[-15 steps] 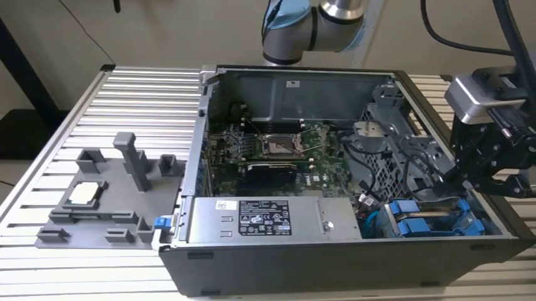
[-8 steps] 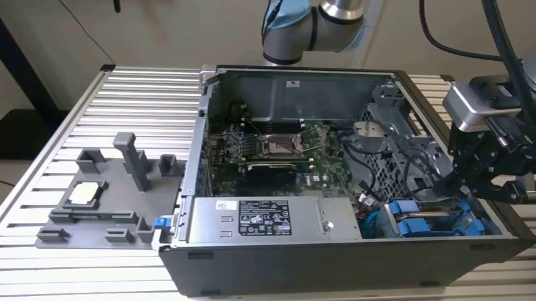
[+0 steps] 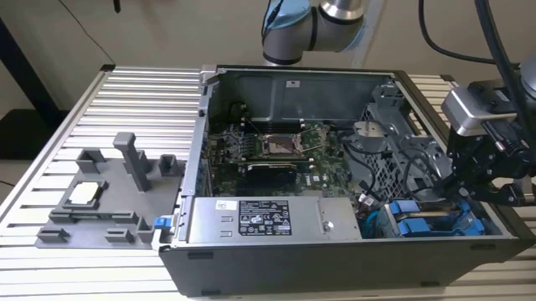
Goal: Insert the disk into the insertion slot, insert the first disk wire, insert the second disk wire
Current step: 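Insert the first disk wire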
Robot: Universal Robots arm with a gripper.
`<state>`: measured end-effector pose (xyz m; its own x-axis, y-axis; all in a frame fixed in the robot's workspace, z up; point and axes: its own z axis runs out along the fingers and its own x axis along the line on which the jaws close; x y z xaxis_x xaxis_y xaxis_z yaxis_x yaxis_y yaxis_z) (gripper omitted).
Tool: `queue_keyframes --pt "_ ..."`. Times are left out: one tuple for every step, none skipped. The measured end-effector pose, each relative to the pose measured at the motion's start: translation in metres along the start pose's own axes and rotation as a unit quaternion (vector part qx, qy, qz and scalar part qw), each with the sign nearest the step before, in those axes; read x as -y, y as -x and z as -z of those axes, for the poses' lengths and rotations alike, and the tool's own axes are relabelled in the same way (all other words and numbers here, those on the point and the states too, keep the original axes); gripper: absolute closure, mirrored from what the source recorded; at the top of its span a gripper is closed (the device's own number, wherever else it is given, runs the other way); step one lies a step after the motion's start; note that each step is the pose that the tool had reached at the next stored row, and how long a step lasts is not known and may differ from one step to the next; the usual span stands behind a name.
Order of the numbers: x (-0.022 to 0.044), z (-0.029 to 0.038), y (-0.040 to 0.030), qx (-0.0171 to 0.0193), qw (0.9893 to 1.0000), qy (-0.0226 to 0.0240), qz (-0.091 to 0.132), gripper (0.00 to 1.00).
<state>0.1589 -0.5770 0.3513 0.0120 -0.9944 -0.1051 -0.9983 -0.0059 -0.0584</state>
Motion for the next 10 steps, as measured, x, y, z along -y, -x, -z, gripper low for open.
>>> queue_keyframes --pt "0.0002 -0.0007 -0.0001 -0.0001 1.0 0.0 0.0 0.81" --pt "0.0004 -0.0013 -0.0002 -0.0001 1.0 0.0 0.0 0.81" --pt "0.0007 -0.002 -0.0003 -0.0001 1.0 0.0001 0.0 0.81" --pt "0.0008 -0.0027 -0.0005 -0.0001 1.0 0.0001 0.0 0.81" --pt "0.001 -0.0035 -0.0006 -0.0001 1.0 0.0001 0.0 0.81" --pt "0.0013 -0.0042 -0.0008 -0.0001 1.0 0.0001 0.0 0.81" --pt "0.0016 -0.0049 -0.001 -0.0001 1.0 0.0001 0.0 0.81" --pt "0.002 -0.0054 -0.0012 -0.0002 1.0 0.0003 0.0 0.81" --pt "0.0023 -0.006 -0.0015 -0.0002 1.0 0.0004 0.0 0.81" --pt "0.0023 -0.0066 -0.0016 -0.0001 1.0 0.0004 0.0 0.81"
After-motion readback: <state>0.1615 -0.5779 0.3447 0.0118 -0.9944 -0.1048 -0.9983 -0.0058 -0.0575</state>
